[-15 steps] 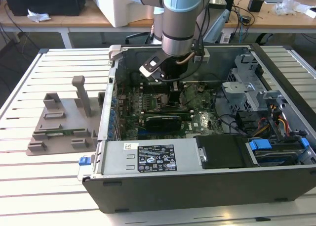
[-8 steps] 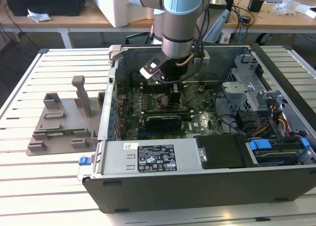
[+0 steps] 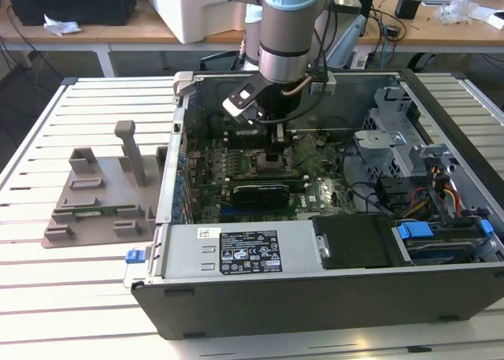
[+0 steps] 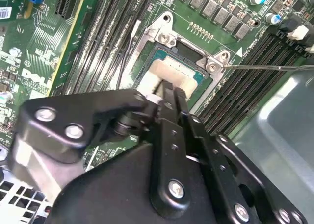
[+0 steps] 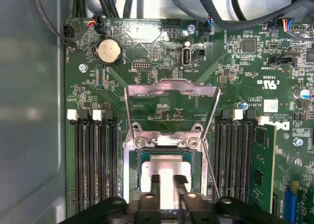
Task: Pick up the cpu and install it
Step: 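Place the cpu into insertion slot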
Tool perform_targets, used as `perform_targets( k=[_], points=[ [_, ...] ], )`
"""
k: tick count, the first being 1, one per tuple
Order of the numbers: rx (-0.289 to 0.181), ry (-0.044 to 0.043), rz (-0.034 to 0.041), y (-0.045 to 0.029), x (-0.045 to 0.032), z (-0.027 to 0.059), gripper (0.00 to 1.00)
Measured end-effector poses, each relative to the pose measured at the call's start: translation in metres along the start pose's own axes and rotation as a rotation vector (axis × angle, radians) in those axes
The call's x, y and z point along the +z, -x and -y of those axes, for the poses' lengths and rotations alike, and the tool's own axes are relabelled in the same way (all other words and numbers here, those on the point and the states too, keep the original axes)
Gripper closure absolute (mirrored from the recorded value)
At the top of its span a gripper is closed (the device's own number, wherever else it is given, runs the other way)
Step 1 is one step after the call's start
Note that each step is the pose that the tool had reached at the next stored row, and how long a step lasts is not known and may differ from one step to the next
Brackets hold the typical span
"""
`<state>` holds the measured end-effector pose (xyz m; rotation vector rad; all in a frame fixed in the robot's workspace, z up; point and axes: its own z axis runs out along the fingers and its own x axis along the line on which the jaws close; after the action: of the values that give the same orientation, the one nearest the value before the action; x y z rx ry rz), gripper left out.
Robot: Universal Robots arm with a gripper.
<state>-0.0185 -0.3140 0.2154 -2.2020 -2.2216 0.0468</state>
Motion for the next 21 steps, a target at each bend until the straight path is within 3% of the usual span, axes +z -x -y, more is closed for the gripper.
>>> perform_targets(
  k=[1,4,7,12,16,18,21],
  points=[
    [0.000,0.0000,0.0000,0.0000,0.0004,0.0010,0.89],
    [-0.009,0.0002,0.0005,-0.0001,0.0024,0.0045,0.89],
    [-0.085,0.0009,0.0029,-0.0002,0.0043,0.0045,0.89],
    [-0.089,-0.0009,0.0033,-0.0008,0.0100,0.0043,0.89],
    [-0.089,-0.0041,0.0030,-0.0007,0.0118,-0.0088,0.89],
    [-0.089,-0.0029,0.0010,-0.0010,0.0101,-0.0095,0.89],
    [-0.089,-0.0040,0.0027,-0.0007,-0.0025,-0.0091,0.89]
  ],
)
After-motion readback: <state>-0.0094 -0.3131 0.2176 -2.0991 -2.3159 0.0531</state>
